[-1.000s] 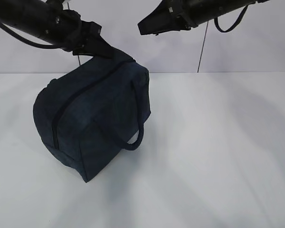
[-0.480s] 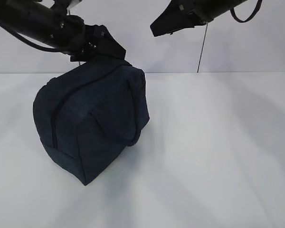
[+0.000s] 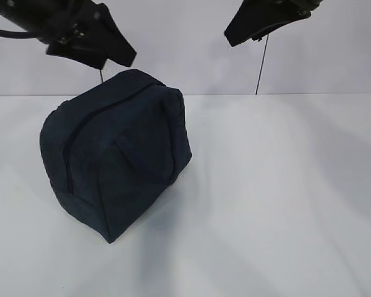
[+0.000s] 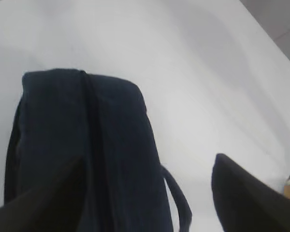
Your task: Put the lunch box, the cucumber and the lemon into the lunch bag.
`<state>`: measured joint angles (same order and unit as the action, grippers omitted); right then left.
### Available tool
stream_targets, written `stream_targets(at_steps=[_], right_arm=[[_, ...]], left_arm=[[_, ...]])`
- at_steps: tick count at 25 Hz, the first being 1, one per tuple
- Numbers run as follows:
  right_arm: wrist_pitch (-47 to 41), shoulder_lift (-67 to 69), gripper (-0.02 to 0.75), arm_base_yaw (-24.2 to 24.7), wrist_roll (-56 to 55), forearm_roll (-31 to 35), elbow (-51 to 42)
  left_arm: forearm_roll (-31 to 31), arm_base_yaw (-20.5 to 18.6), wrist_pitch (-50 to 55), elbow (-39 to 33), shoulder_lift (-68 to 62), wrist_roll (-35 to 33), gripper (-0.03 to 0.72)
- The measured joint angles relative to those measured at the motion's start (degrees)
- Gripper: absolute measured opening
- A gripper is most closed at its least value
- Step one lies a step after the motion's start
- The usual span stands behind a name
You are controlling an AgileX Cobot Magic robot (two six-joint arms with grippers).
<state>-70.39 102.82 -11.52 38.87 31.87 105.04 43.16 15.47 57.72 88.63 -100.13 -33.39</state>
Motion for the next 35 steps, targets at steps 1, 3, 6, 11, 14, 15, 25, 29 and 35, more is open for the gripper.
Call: stream_targets(at_steps=[1,3,6,11,14,15,25,29,35], right_arm=[[-0.1,-0.6,0.486,-0.8,-2.5,-2.1,0.0],[-0.3,-1.9,0.486,-3.5,-8.5,-8.4,0.0],[-0.8,-4.2,0.486,-7.9,-17.4,-18.3,-0.2],[-1.1,-11.7,0.486,-13.5,-26.5,-26.1,-4.7],[-1.1,-18.8,0.486,-14.8,-28.7,-27.2,-10.5],[-1.1,-21.7,0.486,-14.9,-29.1,-27.3,-13.0],[1.7,-53.7,0.486,-14.9,-29.5,-29.1,-39.3],[6.2,-65.6,0.486,-14.9,-29.5,-30.5,-49.5],[11.1,-77.7,0.486,-14.9,-29.6,-31.1,-62.6]], left_arm=[[-3.0,0.2,2.0,0.0,1.5,2.4,0.586],[-8.8,0.5,7.1,0.0,5.0,7.6,0.586],[-17.7,1.7,11.9,0.0,9.7,16.0,0.586],[-27.5,3.2,13.1,-1.9,20.6,24.9,0.580],[-28.2,3.3,13.3,-6.2,29.2,25.9,0.564],[-28.3,3.3,13.5,-8.4,32.4,26.0,0.562],[-30.7,3.4,13.3,-29.5,63.0,26.2,0.558],[-32.6,3.4,9.7,-37.5,71.2,26.2,0.557],[-33.5,3.4,3.4,-49.4,78.1,26.2,0.557]])
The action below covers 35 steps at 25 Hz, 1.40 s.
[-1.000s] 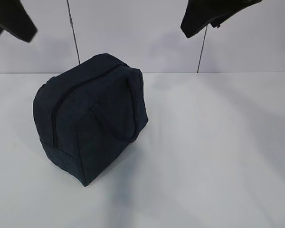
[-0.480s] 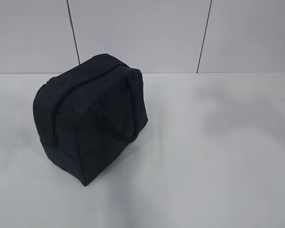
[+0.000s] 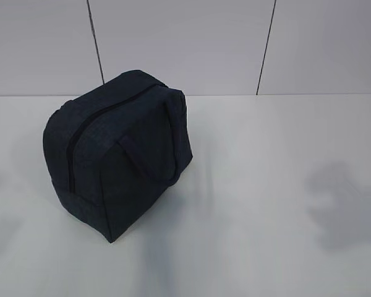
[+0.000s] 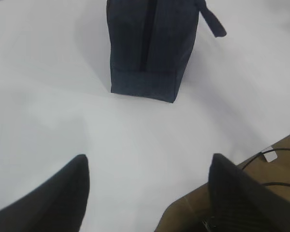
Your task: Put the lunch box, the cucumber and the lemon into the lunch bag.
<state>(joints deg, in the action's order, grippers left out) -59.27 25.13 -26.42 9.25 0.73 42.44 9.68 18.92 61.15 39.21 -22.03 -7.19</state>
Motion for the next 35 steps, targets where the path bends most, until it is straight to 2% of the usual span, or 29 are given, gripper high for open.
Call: stream_targets(at_steps=[5,10,14,23,35], right_arm=[[1.4,-3.9,0.486,0.0,0.0,-2.8,-8.5],[4.3,-3.9,0.486,0.0,-0.5,-3.6,-14.0],[4.6,-3.9,0.486,0.0,-2.4,-3.6,-14.1],[-4.9,-3.9,0.486,0.0,-5.1,-5.5,-14.0],[-5.2,-3.9,0.486,0.0,-5.3,-5.8,-14.0]], left_arm=[[-1.3,0.0,-2.9,-7.3,1.2,0.0,0.554],[-2.0,0.0,-5.0,-8.0,1.2,0.0,0.552],[-2.0,0.0,-4.4,-8.0,1.2,0.0,0.548],[-4.0,0.0,1.1,-8.9,1.2,0.0,0.536],[-4.4,0.0,1.2,-8.9,1.2,0.0,0.529]])
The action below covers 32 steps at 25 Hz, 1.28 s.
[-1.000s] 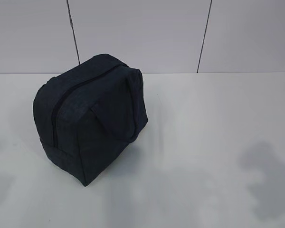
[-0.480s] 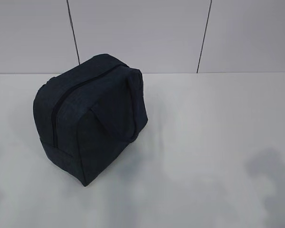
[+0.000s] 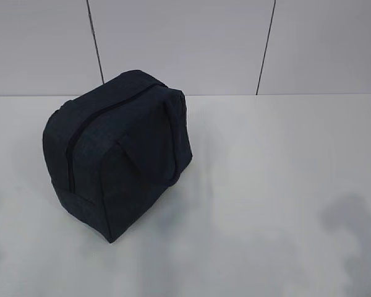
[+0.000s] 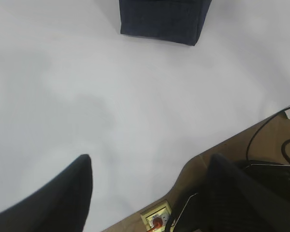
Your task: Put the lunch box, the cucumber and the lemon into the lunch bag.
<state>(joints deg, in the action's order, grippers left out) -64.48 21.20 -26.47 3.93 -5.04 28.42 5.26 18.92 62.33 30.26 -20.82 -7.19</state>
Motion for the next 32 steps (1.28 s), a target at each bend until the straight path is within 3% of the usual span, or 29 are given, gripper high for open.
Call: stream_targets(at_steps=[27,32], right_arm=[[-0.1,-0.3,0.486,0.0,-0.1,0.0,0.0],[-0.1,-3.9,0.486,6.7,-0.1,-0.1,0.0]], left_arm=[[0.6,0.0,0.3,0.0,0.0,0.0,0.450],[0.6,-1.8,0.4,0.0,4.4,0.0,0.438]])
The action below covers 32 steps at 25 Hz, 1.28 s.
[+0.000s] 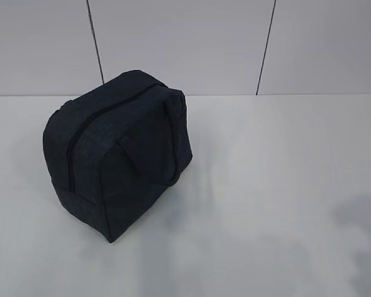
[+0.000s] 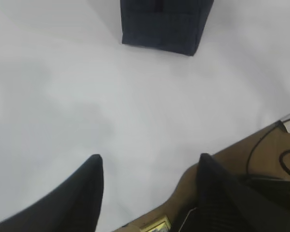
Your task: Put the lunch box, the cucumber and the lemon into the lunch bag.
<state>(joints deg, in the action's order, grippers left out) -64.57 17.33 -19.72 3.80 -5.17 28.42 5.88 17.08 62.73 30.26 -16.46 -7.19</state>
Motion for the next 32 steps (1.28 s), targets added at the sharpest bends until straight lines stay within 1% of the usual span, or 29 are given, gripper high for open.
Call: stream_targets(at_steps=[2,5,8,10,12,15,32], right_arm=[[0.0,-1.9,0.486,4.8,0.0,0.0,0.0],[0.0,-5.3,0.486,12.8,0.0,-0.1,0.0],[-0.2,-9.0,0.486,18.3,0.0,-0.1,0.0],[-0.5,-11.9,0.486,20.5,0.0,-0.2,0.0],[-0.6,-15.4,0.486,21.2,0.0,-0.2,0.0],[-0.9,-18.1,0.486,21.3,0.0,-0.2,0.0],[-0.9,-18.2,0.486,21.3,0.0,-0.5,0.0]], left_arm=[[0.0,-2.2,0.0,0.0,2.9,0.0,0.436],[0.0,-6.6,0.4,0.0,7.1,0.0,0.435],[0.0,-11.1,0.4,0.0,11.0,0.0,0.434],[0.0,-13.0,0.5,0.0,13.5,0.0,0.434],[0.0,-14.0,0.8,0.0,15.7,0.0,0.434],[0.1,-14.4,0.9,0.0,15.8,0.0,0.434],[0.2,-14.5,1.0,0.0,15.8,0.0,0.434]])
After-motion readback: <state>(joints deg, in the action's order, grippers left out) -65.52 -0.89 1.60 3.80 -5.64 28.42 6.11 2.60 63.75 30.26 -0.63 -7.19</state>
